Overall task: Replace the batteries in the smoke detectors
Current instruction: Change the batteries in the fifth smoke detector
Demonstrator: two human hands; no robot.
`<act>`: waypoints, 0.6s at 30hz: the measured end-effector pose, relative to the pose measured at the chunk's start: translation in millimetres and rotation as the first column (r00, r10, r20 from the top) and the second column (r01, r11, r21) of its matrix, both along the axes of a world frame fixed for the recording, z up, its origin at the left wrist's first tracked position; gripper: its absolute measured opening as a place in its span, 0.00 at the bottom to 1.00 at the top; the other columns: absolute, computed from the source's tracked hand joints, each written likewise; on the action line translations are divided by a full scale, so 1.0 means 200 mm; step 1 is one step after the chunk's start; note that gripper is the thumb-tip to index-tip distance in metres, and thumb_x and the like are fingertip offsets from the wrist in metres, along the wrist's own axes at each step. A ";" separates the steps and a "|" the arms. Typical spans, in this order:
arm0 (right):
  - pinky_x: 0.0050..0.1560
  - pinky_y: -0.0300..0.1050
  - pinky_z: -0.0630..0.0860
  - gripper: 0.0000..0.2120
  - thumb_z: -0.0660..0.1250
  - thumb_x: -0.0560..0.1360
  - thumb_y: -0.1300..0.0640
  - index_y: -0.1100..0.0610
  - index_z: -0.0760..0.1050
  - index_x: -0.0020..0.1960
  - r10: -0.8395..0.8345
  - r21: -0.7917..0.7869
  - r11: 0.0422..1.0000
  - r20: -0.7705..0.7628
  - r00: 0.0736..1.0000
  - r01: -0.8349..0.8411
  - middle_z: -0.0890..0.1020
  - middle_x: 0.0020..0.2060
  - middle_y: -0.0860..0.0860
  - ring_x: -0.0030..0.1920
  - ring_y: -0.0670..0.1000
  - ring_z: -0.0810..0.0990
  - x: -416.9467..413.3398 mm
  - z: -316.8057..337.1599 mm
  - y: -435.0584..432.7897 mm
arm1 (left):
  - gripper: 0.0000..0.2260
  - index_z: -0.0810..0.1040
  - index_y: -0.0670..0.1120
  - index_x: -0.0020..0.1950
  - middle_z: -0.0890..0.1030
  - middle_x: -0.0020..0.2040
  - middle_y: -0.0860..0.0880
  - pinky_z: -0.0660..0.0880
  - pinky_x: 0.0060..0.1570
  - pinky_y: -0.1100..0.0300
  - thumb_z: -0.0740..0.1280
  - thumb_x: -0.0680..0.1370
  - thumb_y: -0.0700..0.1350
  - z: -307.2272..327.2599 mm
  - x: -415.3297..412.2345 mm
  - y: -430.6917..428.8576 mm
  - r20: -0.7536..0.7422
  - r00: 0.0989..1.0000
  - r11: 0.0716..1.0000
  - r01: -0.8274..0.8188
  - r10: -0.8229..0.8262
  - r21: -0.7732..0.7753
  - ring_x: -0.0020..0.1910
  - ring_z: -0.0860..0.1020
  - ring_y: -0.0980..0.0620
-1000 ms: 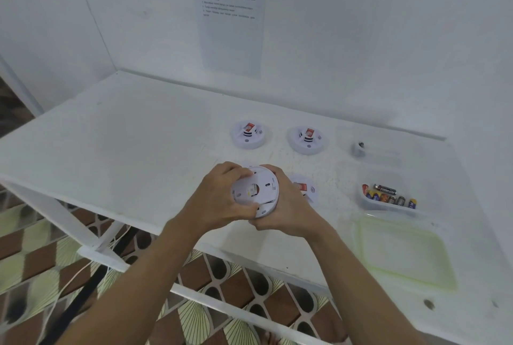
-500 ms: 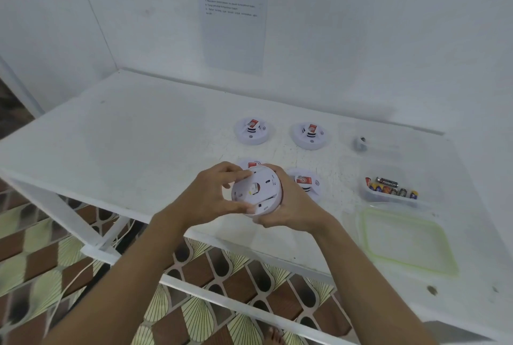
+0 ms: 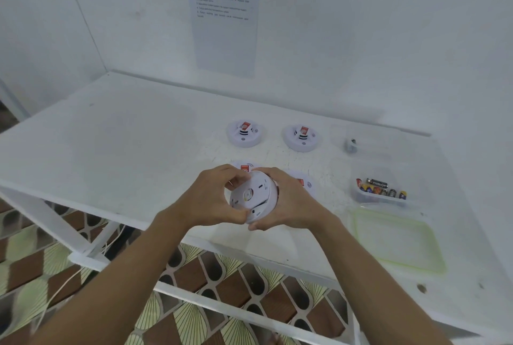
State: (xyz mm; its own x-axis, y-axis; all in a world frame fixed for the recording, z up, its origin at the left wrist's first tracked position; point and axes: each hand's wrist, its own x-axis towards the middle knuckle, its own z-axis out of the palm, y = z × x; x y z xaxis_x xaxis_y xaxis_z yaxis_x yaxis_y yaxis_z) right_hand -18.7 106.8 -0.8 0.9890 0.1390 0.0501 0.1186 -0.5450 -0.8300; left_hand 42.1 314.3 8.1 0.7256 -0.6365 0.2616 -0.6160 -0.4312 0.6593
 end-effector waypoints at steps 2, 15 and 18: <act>0.58 0.40 0.78 0.43 0.86 0.57 0.54 0.43 0.70 0.67 -0.005 -0.013 1.000 0.009 1.000 0.005 0.77 0.60 0.40 0.60 0.41 0.76 0.00 0.00 -0.01 | 0.29 0.79 0.47 0.60 0.79 0.52 0.57 0.76 0.47 0.69 0.78 0.60 0.52 -0.01 0.00 -0.02 -0.019 1.000 1.000 -0.013 0.012 -0.006 0.48 0.77 0.62; 0.57 0.32 0.75 0.46 0.86 0.59 0.54 0.45 0.66 0.70 -0.060 -0.013 0.998 0.008 0.998 0.060 0.75 0.61 0.41 0.60 0.41 0.76 -0.08 -0.08 -0.11 | 0.29 0.78 0.53 0.59 0.80 0.52 0.57 0.77 0.50 0.66 0.75 0.58 0.55 -0.16 -0.02 -0.02 -0.225 0.972 0.996 -0.075 0.064 -0.040 0.50 0.78 0.59; 0.57 0.33 0.75 0.46 0.85 0.59 0.52 0.45 0.66 0.70 -0.078 -0.029 0.997 -0.014 0.997 0.078 0.74 0.61 0.41 0.61 0.42 0.75 -0.12 -0.11 -0.14 | 0.28 0.77 0.54 0.60 0.79 0.54 0.56 0.77 0.52 0.66 0.78 0.61 0.51 -0.19 -0.02 0.01 -0.238 0.969 0.997 -0.076 0.071 -0.010 0.52 0.77 0.60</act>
State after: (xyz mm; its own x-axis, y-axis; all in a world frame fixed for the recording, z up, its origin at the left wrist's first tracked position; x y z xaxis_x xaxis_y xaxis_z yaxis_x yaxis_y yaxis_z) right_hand -42.4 78.6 -22.2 0.9975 0.0625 0.0319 0.0621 -0.5753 -0.8156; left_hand 38.7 316.2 -29.2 0.8129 -0.5758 0.0873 -0.4076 -0.4556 0.7914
